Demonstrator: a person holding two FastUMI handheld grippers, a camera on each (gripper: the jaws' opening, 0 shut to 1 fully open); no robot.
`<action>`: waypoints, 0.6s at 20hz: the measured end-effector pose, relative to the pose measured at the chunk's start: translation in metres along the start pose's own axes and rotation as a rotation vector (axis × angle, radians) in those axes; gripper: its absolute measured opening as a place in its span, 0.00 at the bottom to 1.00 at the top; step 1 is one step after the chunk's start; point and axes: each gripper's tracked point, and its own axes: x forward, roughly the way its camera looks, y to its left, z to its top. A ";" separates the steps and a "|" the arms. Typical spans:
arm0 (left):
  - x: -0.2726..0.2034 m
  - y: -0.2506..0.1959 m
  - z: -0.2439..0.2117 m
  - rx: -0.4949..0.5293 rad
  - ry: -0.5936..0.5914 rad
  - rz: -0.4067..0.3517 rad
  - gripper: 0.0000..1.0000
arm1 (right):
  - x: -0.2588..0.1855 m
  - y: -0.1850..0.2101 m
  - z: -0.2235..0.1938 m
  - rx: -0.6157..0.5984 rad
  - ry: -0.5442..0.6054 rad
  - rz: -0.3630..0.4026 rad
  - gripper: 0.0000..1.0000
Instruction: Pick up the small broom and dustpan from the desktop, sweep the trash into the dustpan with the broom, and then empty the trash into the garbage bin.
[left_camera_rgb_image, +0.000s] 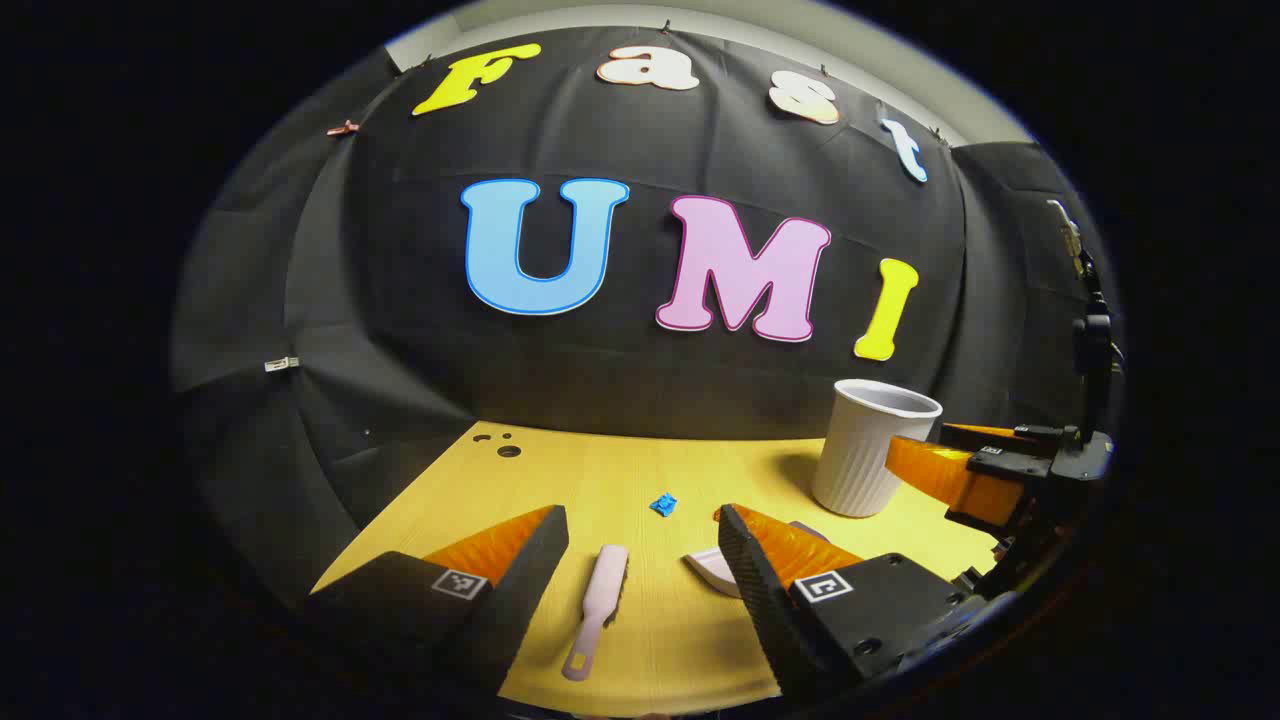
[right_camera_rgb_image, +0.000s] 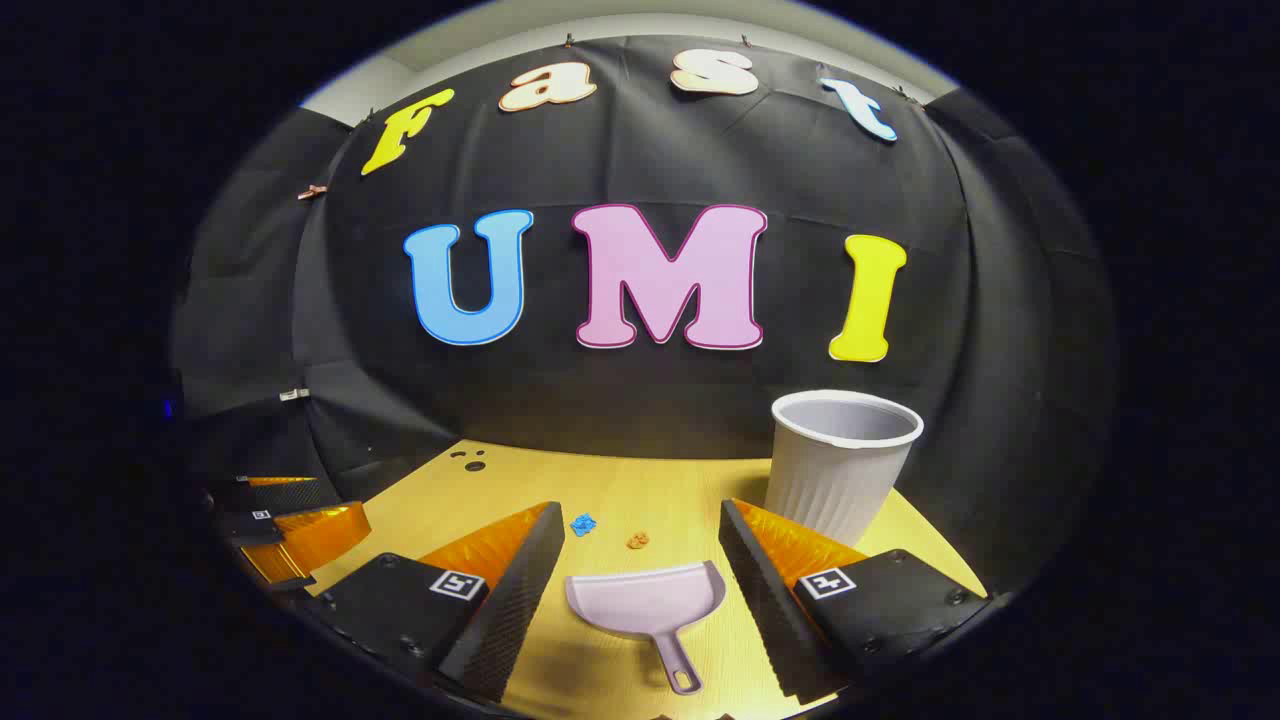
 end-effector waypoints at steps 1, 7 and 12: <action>0.004 0.000 0.000 -0.001 0.006 0.004 0.96 | 0.003 -0.001 -0.002 -0.003 0.007 0.004 0.98; 0.018 -0.014 -0.012 0.041 0.053 -0.025 0.95 | 0.015 -0.002 -0.013 0.003 0.041 0.049 0.98; 0.022 -0.012 -0.016 0.035 0.064 -0.014 0.95 | 0.022 -0.006 -0.016 0.009 0.053 0.058 0.98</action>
